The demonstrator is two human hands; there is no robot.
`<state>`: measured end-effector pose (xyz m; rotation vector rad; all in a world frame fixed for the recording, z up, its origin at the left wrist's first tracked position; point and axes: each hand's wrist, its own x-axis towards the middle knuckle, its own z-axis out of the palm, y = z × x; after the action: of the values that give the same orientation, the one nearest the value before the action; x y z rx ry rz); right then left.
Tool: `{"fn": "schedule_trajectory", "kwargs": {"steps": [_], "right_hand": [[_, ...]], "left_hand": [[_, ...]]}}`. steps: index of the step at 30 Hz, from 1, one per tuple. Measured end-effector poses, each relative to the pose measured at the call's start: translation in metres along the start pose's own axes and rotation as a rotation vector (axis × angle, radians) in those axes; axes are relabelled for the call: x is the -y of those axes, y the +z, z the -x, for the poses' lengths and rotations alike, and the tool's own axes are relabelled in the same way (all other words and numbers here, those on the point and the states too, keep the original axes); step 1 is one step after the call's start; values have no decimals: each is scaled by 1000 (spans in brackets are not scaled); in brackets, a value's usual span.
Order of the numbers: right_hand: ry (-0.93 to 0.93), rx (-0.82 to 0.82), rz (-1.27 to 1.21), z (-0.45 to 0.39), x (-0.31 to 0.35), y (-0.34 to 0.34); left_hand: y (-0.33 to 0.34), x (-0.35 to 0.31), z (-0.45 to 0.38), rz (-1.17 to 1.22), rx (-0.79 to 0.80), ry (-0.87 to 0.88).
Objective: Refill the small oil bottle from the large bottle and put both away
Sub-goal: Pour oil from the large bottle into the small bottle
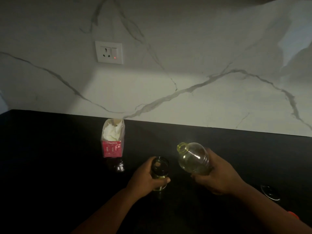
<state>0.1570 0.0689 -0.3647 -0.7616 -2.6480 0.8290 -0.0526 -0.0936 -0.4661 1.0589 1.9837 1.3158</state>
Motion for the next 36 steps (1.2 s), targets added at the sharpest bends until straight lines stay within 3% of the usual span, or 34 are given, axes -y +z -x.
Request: {"fn": "schedule_trajectory", "kwargs": {"steps": [8,15,36], "right_hand": [[-113,90,498,-33,7,-1],[-177,141,699,-55,-4,-6],[-270,212,820,-73,-6,-17]], "left_hand": [[-14,6,-2,-11,9,9],[-11,5,-1,3,-24,-2],[5,5,3,42,-80,-22]]}}
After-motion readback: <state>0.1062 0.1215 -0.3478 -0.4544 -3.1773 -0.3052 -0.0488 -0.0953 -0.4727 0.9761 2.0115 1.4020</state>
